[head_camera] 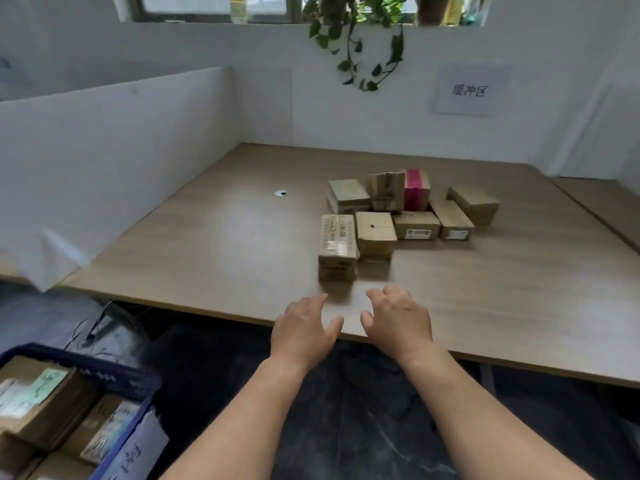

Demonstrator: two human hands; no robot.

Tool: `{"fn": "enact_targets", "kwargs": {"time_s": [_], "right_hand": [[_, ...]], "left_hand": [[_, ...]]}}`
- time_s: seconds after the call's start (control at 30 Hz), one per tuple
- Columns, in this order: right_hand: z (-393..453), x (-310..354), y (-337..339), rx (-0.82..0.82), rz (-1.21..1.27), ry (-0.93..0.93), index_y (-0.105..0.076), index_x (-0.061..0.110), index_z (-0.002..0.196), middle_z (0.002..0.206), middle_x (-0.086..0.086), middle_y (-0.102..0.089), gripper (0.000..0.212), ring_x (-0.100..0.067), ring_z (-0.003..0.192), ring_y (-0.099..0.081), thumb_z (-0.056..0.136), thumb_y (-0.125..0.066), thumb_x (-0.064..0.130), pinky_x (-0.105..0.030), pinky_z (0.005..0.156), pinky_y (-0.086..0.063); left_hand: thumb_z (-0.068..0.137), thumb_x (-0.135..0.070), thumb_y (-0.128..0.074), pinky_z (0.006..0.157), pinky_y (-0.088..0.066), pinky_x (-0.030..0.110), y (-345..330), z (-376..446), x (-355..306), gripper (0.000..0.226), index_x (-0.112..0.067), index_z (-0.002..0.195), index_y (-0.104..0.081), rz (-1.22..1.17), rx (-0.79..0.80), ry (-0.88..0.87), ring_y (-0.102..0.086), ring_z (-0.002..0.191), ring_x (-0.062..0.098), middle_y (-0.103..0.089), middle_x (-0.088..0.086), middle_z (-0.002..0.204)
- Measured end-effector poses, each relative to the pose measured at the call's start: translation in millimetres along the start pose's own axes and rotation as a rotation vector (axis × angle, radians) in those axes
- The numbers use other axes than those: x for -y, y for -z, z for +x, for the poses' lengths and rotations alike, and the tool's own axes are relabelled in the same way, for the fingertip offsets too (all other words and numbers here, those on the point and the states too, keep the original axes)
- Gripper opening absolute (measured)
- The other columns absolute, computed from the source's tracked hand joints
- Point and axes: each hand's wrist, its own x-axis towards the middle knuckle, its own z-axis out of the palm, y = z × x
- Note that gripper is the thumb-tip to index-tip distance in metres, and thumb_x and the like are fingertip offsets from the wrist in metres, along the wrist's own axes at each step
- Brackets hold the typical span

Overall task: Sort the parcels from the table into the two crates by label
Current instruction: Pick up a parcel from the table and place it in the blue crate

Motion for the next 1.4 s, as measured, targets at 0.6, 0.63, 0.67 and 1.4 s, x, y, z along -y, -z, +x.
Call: {"fn": "enact_targets", "kwargs": {"time_s": [0.6,0.63,0.67,1.4], "right_hand": [[53,-137,2,-0.026,0.034,-0.29,-0.048,0.019,0.137,0.129,-0.006,-0.053,0.041,-0.023,0.119,-0.049,0.1,-0.039,0.034,-0.032,0.086,-0.045],[63,-140,-1,-0.012,0.033,-0.294,-0.048,0.019,0.137,0.13,-0.006,-0.053,0.041,-0.023,0.119,-0.049,0.1,-0.039,0.034,-0.033,0.087,-0.045],[73,-143,-3,0.005,0.034,-0.298,-0.048,0.019,0.137,0.13,-0.006,-0.052,0.041,-0.023,0.12,-0.048,0.1,-0.039,0.034,-0.033,0.088,-0.045],[335,-154,-63,0.331,0.271,-0.325,-0.044,0.015,0.139,0.139,-0.007,-0.052,0.049,-0.027,0.129,-0.045,0.099,-0.042,0.043,-0.039,0.1,-0.042]], "left_hand": [[0.095,-0.049,-0.045,0.107,-0.035,0.032,-70,113,-107,0.064,-0.026,0.151,-0.022,-0.012,0.145,-0.191,-0.033,0.138,0.015,-0.036,-0.002,0.151],[0.095,-0.048,-0.045,0.107,-0.035,0.032,-73,123,-107,0.064,-0.025,0.151,-0.022,-0.021,0.149,-0.185,-0.034,0.137,0.015,-0.037,-0.002,0.151],[0.095,-0.048,-0.046,0.107,-0.035,0.032,-76,133,-107,0.064,-0.025,0.151,-0.022,-0.029,0.154,-0.178,-0.034,0.137,0.015,-0.037,-0.002,0.15],[0.096,-0.026,-0.042,0.097,-0.045,0.039,-100,377,-67,0.035,-0.014,0.129,-0.047,-0.14,0.175,0.203,-0.053,0.116,0.027,-0.057,0.008,0.128]]}}
